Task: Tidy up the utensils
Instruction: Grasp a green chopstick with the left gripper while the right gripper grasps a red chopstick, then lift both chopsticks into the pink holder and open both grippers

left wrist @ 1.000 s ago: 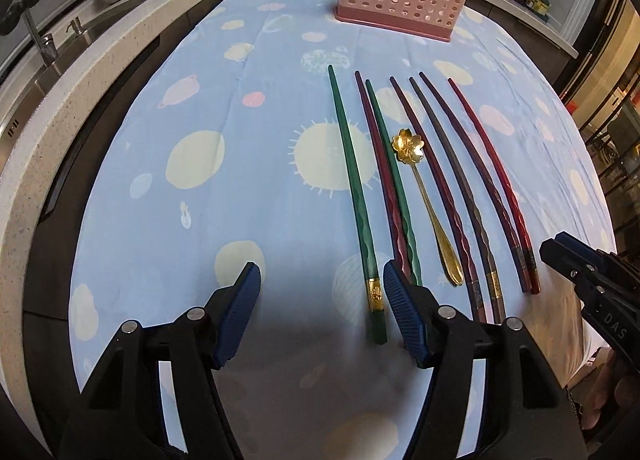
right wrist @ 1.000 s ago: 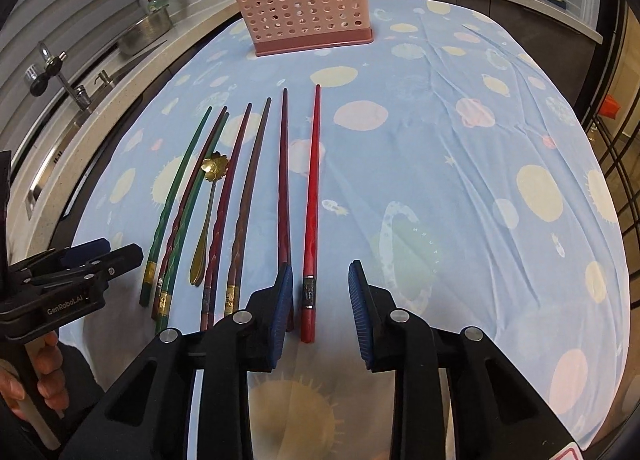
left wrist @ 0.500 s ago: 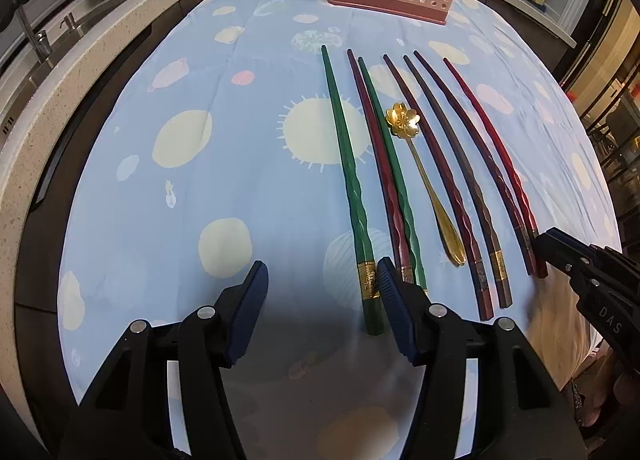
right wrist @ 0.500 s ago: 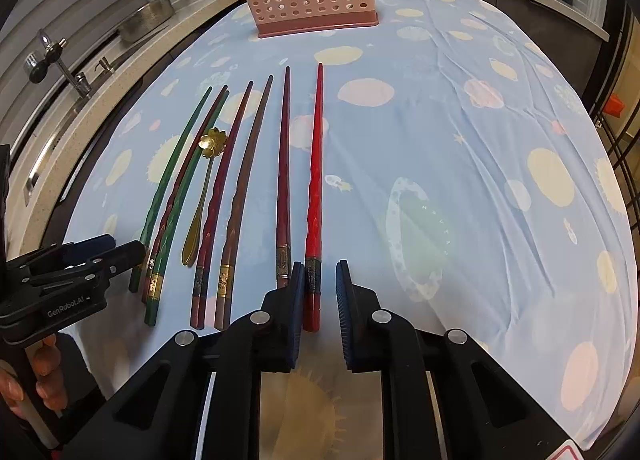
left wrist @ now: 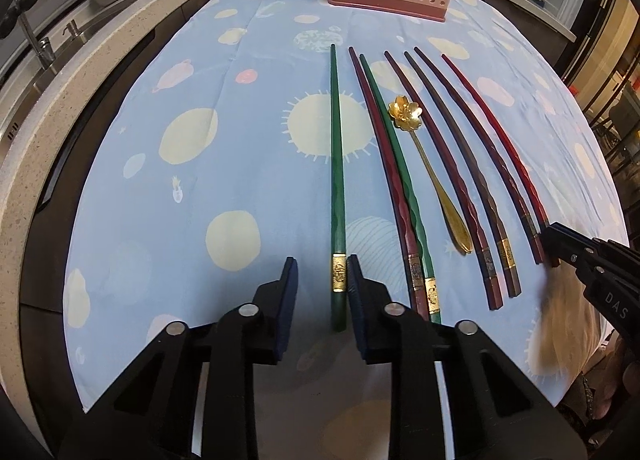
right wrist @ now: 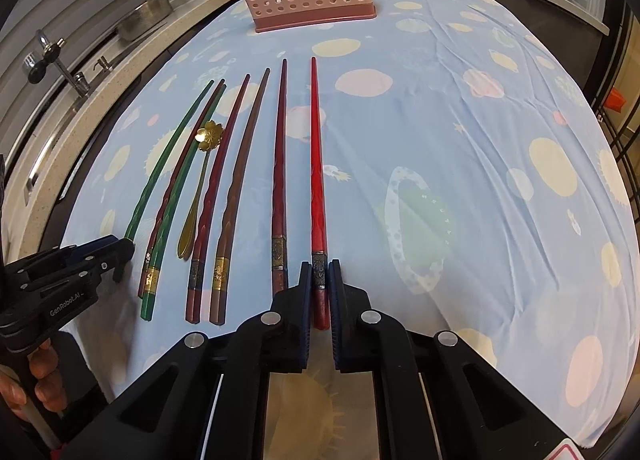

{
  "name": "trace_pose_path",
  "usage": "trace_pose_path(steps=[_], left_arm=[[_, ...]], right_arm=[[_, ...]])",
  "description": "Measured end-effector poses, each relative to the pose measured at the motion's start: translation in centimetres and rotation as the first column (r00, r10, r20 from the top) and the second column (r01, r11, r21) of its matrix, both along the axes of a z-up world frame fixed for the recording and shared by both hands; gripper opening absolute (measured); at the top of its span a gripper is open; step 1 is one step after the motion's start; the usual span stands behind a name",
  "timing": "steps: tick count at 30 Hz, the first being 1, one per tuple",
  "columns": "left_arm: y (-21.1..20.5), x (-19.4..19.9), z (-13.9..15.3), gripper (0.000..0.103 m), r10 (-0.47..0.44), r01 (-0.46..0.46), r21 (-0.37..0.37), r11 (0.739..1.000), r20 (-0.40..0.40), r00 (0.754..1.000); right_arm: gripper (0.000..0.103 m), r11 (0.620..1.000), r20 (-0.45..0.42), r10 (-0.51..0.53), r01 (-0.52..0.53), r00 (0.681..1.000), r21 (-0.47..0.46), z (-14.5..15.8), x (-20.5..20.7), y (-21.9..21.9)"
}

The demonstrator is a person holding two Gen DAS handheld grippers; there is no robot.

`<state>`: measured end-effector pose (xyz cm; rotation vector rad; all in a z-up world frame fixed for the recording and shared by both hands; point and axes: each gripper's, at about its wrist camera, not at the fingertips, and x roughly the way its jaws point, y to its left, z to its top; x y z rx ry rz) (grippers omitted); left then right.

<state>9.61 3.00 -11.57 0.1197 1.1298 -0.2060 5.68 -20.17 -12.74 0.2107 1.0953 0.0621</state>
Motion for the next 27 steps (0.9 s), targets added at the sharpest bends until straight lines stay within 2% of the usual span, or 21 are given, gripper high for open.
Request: trace_pose_path(steps=[1,2,8,14,19,27], left_arm=[[0.1,0.0,0.0,0.010,0.001,-0.001,-0.006,1.000,-0.002,1.000],[0.3,0.0,0.1,0.008,0.003,-0.003,-0.010,1.000,-0.003,1.000],[0.8,-0.2,0.8,0.007,0.009,-0.009,-0.040,0.999,-0.003,1.000],[1.7,0.1,4.1,0.007,0.031,-0.027,-0.075,0.997,0.055,0.998],[2.0,0.8,7.1,0.007,0.046,-0.034,-0.094,0.995,0.124,0.991],[1.9,2.4,10.3,0.007,0.062,-0.040,-0.111,0.993,0.204,0.977]], right_arm=[[0.007,1.000,0.001,0.000,0.000,1.000,0.000,0.0,0.0,0.0],[0.007,1.000,0.002,-0.003,0.003,1.000,0.000,0.0,-0.1,-0.1],[0.007,1.000,0.028,-0.016,0.016,0.999,-0.007,0.7,-0.3,-0.6],[0.007,0.998,0.100,-0.010,0.016,0.995,-0.057,3.2,-0.7,-0.7],[0.007,0.999,0.160,-0.026,0.030,0.987,-0.021,5.7,-0.4,-1.4],[0.007,0.998,0.259,-0.063,0.056,0.964,0.036,10.0,0.9,-3.0]])
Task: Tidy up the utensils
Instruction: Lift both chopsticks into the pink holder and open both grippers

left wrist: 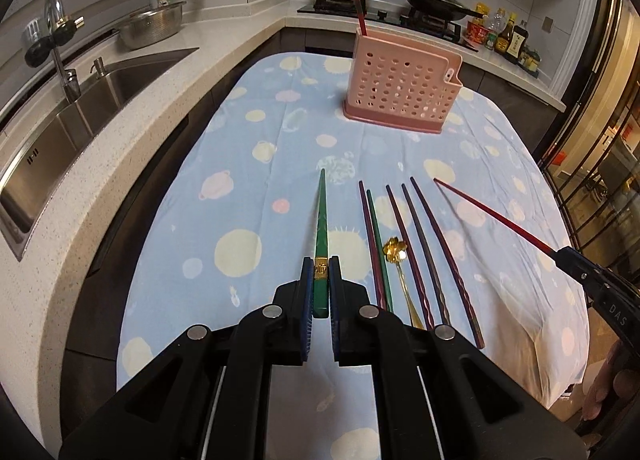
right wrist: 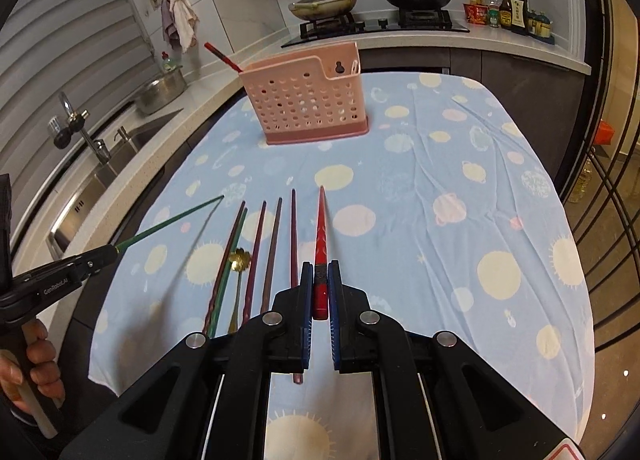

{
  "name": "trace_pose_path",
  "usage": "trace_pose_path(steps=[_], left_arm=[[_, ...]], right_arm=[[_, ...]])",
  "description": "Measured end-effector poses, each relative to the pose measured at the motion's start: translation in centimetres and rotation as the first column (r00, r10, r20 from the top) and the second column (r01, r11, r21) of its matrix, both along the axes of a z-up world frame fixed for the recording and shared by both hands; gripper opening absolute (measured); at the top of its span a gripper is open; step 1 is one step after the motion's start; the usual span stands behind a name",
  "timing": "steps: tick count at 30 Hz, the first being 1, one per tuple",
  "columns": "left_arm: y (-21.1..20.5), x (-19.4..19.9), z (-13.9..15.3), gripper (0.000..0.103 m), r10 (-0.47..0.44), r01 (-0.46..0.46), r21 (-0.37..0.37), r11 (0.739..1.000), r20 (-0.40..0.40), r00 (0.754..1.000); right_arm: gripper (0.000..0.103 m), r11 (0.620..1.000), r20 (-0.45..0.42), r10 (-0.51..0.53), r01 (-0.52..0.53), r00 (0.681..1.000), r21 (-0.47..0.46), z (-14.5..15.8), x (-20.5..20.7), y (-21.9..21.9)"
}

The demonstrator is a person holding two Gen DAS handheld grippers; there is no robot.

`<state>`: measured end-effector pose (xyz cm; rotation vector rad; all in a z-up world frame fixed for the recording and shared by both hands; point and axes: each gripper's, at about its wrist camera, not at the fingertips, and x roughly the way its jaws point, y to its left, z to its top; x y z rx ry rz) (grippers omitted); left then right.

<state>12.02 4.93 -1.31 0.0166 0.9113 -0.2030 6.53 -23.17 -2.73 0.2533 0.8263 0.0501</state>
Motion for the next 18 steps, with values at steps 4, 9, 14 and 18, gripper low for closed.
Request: trace_pose_path(steps=[4,9,14,18], left_arm=[[-0.4,0.9,1.7,0.007,-0.004,0.005,-0.006,1.000,0.045,0.999],[-0.7,2.1,3.9,0.007,-0.005,0.006,-0.017,1.000,0.102,0.995],[-0.7,3.4,5.9,0.007,0.004,0.002,-0.038,0.999,0.149,0.989],[-0.9,4.3,7.2,0.007,0.001,0.008,-0.049,0.999,0.174,0.985]], right_arm=[[0.007,1.000,0.054,-0.012,0.011,0.998,0.019,2.1,1.0,-0.8],[0.007,1.000,0.131,-0.020,0.020,0.991,-0.001,4.9,2.3,-1.3],[0.007,0.999,0.180,-0.032,0.030,0.983,0.014,6.7,3.6,-2.1],[0.007,0.999,0.209,-0.038,0.036,0.977,0.018,7.8,4.4,-2.4]])
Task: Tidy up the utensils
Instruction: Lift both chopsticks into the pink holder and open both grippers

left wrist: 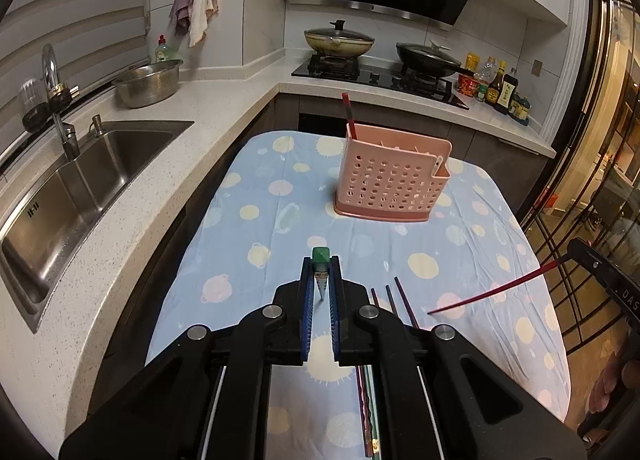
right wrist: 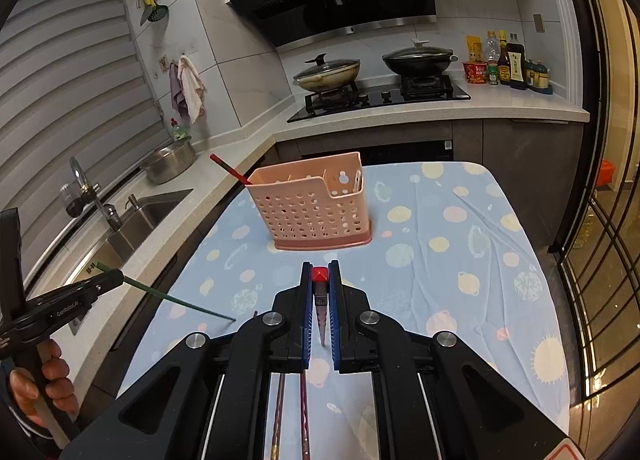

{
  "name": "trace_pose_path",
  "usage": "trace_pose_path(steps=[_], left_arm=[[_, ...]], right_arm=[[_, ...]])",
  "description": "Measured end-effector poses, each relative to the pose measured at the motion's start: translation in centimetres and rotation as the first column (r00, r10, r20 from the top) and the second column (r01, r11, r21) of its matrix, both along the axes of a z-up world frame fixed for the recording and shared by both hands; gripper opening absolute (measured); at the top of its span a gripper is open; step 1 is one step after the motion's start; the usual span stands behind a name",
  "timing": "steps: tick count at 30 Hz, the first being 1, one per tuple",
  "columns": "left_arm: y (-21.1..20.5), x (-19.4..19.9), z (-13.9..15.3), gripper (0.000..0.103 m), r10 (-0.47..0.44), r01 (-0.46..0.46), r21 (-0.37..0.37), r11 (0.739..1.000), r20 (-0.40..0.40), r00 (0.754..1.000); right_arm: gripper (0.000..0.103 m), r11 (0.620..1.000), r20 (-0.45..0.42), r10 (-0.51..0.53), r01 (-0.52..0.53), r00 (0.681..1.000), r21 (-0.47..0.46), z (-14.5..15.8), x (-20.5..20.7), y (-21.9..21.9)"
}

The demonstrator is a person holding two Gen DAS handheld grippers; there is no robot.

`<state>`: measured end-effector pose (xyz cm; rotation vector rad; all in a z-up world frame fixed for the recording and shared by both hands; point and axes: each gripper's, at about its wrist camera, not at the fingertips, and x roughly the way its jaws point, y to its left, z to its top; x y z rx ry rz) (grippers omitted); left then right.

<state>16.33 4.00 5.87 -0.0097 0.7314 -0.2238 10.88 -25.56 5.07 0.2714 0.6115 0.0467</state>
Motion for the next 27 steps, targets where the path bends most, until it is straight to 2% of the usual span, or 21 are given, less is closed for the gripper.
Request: trace_pose_path(steps=[13,20,27], left_arm=[[-2.7,3.9,3.9,0.007,-0.044,0.045,-0.015,0.999,0.079,0.996],[-4.7,6.8,9.0,0.007,-0.074,0.083,-0.041,0.996,0.184,0.980],[-6.3,10.6,13.4,0.007,-0.070,0.094,-0.069,0.993,0.285,0.956]], right_arm=[[0.007,1.000,0.095,-0.003,0.003,0.995,-0.001,3.5,3.6,-1.0],[0.007,1.000,0.183,-0.013,0.009,0.983,0.025,7.2,7.1,-2.1],[0.007,0.999,0.300,-0.046,0.037,0.953,0.036,11.0,11.7,-2.3]])
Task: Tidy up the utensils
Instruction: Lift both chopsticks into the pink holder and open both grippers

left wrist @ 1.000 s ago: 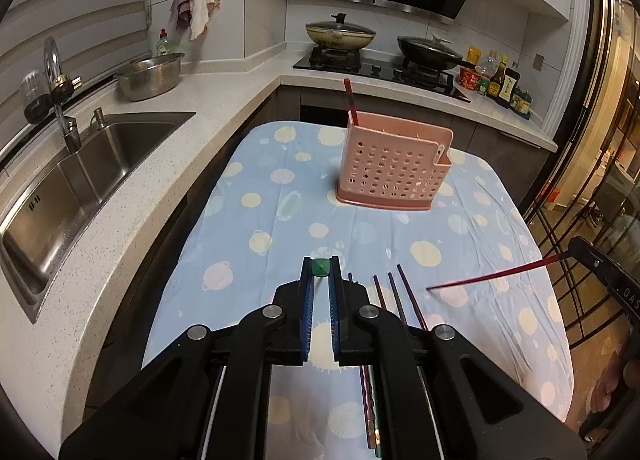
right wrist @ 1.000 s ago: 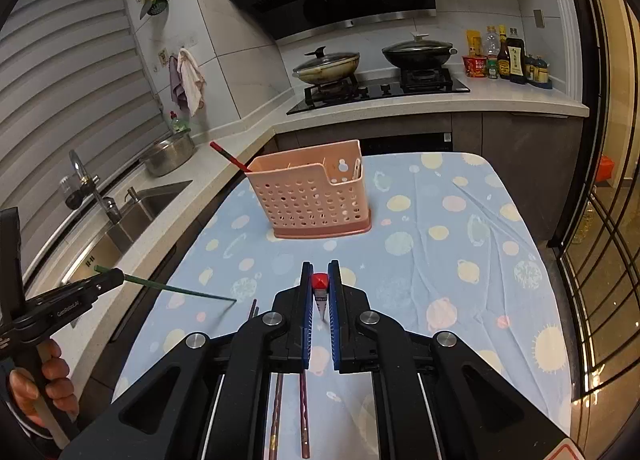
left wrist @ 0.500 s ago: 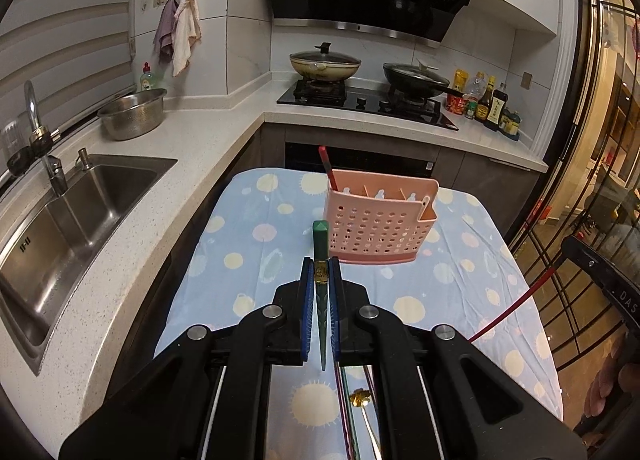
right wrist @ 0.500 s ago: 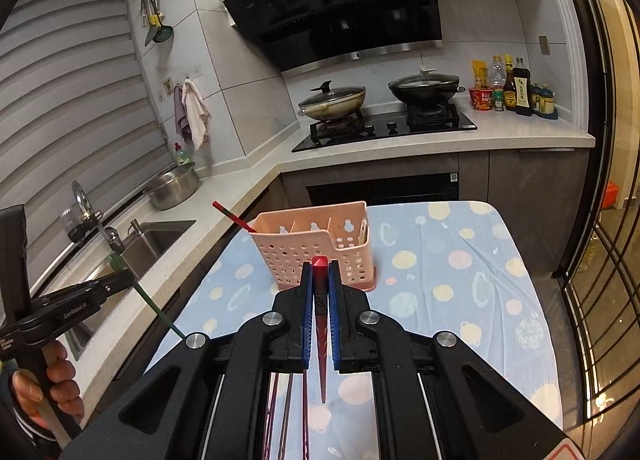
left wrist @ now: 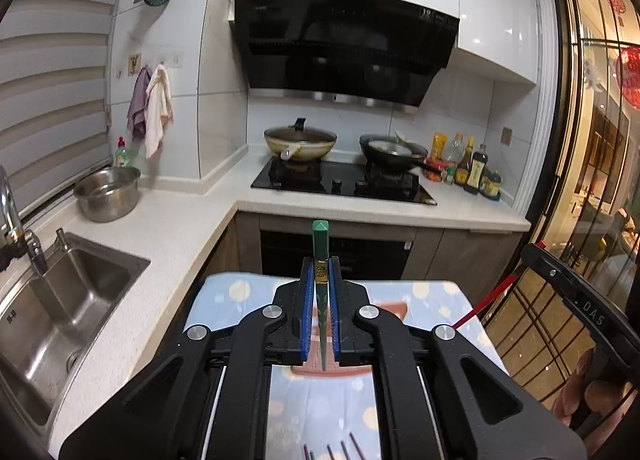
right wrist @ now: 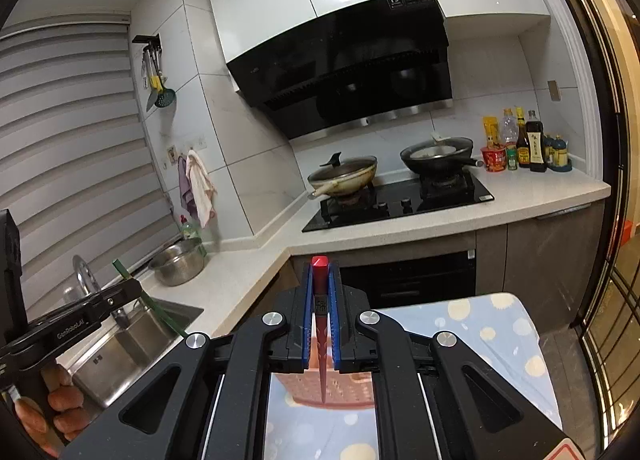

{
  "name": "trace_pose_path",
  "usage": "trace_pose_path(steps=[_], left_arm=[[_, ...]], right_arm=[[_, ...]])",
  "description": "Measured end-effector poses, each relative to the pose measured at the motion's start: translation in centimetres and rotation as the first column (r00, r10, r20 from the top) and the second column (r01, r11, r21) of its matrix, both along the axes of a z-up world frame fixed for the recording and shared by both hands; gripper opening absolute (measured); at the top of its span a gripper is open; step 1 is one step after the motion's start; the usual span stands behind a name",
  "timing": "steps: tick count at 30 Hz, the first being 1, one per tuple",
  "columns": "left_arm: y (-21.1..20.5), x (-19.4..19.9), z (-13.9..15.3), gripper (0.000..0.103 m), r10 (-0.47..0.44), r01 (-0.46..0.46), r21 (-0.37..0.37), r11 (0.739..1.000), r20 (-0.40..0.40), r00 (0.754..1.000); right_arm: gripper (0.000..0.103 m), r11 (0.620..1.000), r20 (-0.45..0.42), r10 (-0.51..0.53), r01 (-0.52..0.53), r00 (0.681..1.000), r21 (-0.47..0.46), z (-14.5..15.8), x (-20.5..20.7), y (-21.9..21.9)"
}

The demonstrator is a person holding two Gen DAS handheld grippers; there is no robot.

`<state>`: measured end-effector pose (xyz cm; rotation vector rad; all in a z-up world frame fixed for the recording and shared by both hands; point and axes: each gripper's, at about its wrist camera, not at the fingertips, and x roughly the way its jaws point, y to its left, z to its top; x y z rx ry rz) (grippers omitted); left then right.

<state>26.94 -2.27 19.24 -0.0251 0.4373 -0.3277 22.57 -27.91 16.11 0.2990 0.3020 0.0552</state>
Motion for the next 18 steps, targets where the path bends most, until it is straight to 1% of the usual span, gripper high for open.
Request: trace_pose_path(steps=[3,7,10,13,18], left_arm=[[-0.6,2.0,0.7,0.007,0.005,-0.004,-0.008,1.000,0.020,1.000],[-1.4,4.9,0.2,0.007,0.014,-0.014,0.000,1.000,0.008,1.000],[-1.7,6.7,-1.0,0.007,0.019,-0.019,0.007,1.000,-0.020,1.000],[-2.0,8.2,-2.7,0.007,0.018,-0.017,0.016,1.000,-0.063,0.998],[-2.2,9.7,-5.4,0.007,0.019,-0.015,0.032,0.999,-0.125,0.992]], right_arm=[[0.007,1.000,0.024,-0.002,0.002,1.000,0.023,0.5,2.4,0.1],[0.007,1.000,0.012,-0.005,0.005,1.000,0.030,-0.1,5.5,0.3],[0.007,1.000,-0.022,-0.006,0.006,1.000,0.022,-1.5,7.4,0.7],[0.007,1.000,-0.077,-0.005,0.006,0.997,0.018,-3.6,9.1,0.9],[0.007,1.000,-0.151,-0.011,0.013,0.988,0.014,-6.5,10.8,0.9]])
